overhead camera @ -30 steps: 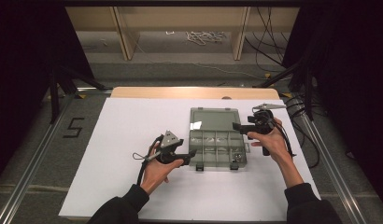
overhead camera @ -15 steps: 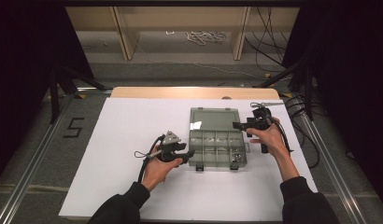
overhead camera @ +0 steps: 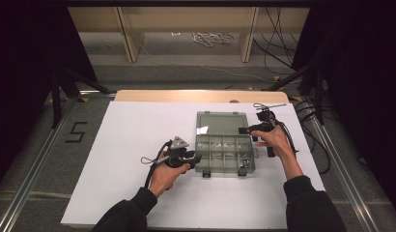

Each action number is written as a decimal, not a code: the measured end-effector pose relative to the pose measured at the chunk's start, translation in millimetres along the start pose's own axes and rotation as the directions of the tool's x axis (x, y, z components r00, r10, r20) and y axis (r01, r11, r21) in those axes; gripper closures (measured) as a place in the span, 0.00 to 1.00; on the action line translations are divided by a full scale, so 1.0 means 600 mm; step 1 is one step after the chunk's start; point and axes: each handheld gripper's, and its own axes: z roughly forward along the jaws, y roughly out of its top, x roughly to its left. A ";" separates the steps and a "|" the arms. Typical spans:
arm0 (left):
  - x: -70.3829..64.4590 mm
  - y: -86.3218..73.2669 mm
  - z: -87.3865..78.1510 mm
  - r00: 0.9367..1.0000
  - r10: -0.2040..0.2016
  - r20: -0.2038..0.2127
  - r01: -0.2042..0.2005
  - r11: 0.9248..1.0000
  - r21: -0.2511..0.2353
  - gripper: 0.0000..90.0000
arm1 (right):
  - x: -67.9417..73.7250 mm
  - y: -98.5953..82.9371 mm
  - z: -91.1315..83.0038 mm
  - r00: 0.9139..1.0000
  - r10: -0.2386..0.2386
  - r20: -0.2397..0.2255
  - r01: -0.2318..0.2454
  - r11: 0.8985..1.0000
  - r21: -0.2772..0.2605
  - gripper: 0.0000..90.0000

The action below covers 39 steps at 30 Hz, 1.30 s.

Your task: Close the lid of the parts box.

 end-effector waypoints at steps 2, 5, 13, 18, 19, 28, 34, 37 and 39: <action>0.000 0.001 0.000 1.000 -0.011 -0.001 0.011 1.000 0.003 0.70 | 0.000 0.001 0.002 1.000 0.003 0.028 -0.004 1.000 0.015 0.29; -0.001 0.001 0.000 1.000 -0.010 -0.007 0.010 1.000 0.005 0.70 | -0.001 0.000 0.002 0.998 0.058 -0.011 -0.058 0.998 0.023 0.29; -0.002 0.002 0.001 1.000 -0.011 -0.016 0.011 1.000 0.004 0.71 | 0.000 0.001 0.013 0.995 0.103 0.014 -0.104 0.992 0.067 0.32; 0.000 0.002 0.001 1.000 -0.010 -0.010 0.010 1.000 0.001 0.71 | -0.010 -0.002 0.028 0.998 0.053 -0.021 -0.053 0.999 0.002 0.33; -0.001 0.002 0.001 1.000 -0.012 -0.011 0.012 1.000 0.000 0.71 | -0.011 -0.002 0.028 0.998 0.052 -0.031 -0.051 0.999 0.013 0.34; 0.000 0.002 0.001 1.000 -0.005 -0.011 0.005 1.000 0.002 0.71 | -0.009 0.003 0.031 0.994 0.095 -0.045 -0.093 0.994 0.057 0.37; 0.000 0.001 0.002 1.000 -0.002 -0.012 0.002 1.000 -0.001 0.70 | -0.010 0.003 0.035 0.991 0.116 -0.062 -0.111 0.991 0.080 0.41; 0.000 0.002 0.001 1.000 0.002 -0.009 -0.002 1.000 0.003 0.70 | -0.015 0.001 0.033 0.988 0.134 -0.078 -0.127 0.988 0.083 0.45; 0.000 0.002 0.002 1.000 0.001 -0.011 -0.001 1.000 -0.001 0.70 | -0.014 0.000 0.031 0.983 0.162 -0.083 -0.155 0.984 0.089 0.47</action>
